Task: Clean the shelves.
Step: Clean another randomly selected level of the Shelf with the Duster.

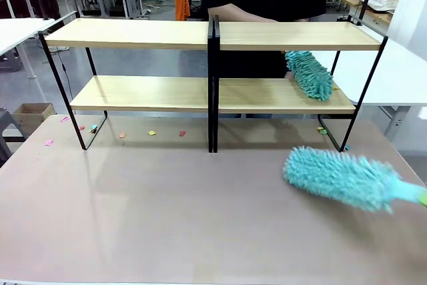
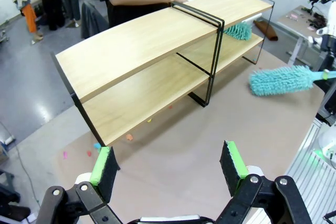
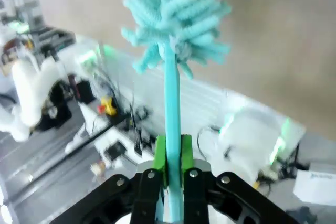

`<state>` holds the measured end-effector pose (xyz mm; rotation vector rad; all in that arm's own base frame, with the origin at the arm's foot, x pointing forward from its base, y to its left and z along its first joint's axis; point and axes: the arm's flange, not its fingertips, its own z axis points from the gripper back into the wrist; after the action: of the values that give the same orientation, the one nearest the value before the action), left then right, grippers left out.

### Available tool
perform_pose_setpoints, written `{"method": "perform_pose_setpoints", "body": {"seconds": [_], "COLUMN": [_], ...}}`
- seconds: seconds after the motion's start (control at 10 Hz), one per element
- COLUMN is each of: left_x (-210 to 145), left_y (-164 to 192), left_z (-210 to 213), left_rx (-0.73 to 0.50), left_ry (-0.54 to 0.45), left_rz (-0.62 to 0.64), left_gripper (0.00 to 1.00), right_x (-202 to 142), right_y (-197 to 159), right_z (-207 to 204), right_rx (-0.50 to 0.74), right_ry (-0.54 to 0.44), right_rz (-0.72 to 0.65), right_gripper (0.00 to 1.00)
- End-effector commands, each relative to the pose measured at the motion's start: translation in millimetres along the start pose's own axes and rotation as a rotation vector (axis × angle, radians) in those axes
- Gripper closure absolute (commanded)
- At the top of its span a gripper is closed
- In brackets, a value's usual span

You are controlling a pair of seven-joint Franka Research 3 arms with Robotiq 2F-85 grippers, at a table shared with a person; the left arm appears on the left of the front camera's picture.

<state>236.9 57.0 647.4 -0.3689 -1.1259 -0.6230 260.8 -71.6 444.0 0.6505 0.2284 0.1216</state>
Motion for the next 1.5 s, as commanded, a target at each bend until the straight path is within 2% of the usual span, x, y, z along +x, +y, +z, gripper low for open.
{"method": "perform_pose_setpoints", "body": {"seconds": [0.0,0.2,0.4,0.6,0.7,0.8,1.1,1.4], "left_x": [-0.9,-0.9,-0.9,-0.9,-0.9,-0.9,-0.9,-0.9], "left_y": [0.2,0.2,0.2,0.2,0.2,0.2,0.2,0.2], "left_z": [-1.4,-1.4,-1.4,-1.4,-1.4,-1.4,-1.4,-1.4], "left_rx": [-0.008,-0.008,-0.008,-0.008,-0.008,-0.008,-0.008,-0.008], "left_ry": [-0.005,-0.005,-0.005,-0.005,-0.005,-0.005,-0.005,-0.005], "left_rz": [0.001,0.001,0.001,0.001,0.001,0.001,0.001,0.001], "left_gripper": [0.0,0.0,0.0,0.0,0.0,0.0,0.0,0.0], "right_x": [-40.7,-67.3,-81.3,-83.3,-78.2,-91.0,-82.0,-58.4], "right_y": [-35.4,-75.5,-121.5,-145.8,-144.2,-134.0,-143.6,-100.7], "right_z": [35.5,68.7,93.0,106.0,103.4,89.6,92.4,61.4], "right_rx": [0.041,0.163,0.261,0.314,0.303,0.286,0.292,0.143], "right_ry": [0.068,0.148,0.233,0.249,0.234,0.211,0.233,0.133], "right_rz": [0.091,0.17,0.184,0.171,0.141,0.146,0.122,0.137], "right_gripper": [0.88,0.88,0.88,0.88,0.88,0.88,0.88,0.88]}}
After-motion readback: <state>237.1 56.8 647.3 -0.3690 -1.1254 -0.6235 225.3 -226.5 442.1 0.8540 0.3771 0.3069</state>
